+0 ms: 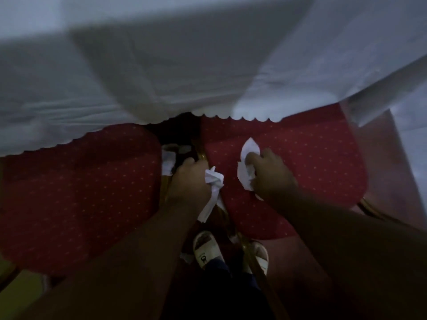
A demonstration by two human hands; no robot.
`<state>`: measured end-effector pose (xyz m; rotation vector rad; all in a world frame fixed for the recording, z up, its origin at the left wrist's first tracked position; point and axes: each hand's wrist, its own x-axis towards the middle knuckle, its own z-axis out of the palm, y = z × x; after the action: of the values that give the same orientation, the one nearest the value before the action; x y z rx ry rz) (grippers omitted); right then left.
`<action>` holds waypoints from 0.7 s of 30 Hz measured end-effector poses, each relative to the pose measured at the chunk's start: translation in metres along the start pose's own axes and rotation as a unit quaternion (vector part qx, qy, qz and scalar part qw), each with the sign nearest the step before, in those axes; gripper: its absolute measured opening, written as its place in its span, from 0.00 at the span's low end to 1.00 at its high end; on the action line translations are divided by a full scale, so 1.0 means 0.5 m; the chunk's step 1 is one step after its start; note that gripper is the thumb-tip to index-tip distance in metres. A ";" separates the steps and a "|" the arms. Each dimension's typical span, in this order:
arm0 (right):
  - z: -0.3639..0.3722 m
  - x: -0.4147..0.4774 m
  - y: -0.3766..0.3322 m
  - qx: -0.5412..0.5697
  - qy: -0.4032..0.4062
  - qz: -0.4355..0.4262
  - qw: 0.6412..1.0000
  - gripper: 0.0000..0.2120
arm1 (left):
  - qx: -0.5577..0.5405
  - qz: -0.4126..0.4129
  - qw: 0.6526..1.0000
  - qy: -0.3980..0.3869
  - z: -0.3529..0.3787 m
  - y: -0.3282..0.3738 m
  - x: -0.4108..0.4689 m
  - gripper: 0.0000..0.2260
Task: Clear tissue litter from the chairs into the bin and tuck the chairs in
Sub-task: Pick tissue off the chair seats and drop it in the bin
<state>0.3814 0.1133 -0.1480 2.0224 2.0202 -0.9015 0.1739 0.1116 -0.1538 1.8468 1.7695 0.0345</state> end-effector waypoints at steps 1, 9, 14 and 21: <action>-0.005 -0.009 0.003 -0.004 -0.010 -0.004 1.000 0.14 | -0.008 -0.004 1.000 -0.001 0.001 0.010 -0.007 0.07; -0.166 -0.150 0.027 0.008 0.074 -0.020 0.997 0.06 | 0.008 0.008 1.000 0.003 -0.141 0.119 -0.136 0.04; -0.363 -0.284 0.022 -0.008 0.114 -0.033 0.993 0.03 | 0.000 0.050 0.999 0.013 -0.266 0.273 -0.212 0.10; -0.478 -0.425 0.092 -0.003 0.106 -0.083 0.991 0.06 | 0.029 0.068 0.994 0.085 -0.324 0.520 -0.292 0.09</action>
<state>0.5160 0.0458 0.1381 2.0490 2.3292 -0.7321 0.3279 0.0495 0.1424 2.0573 1.7688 0.2003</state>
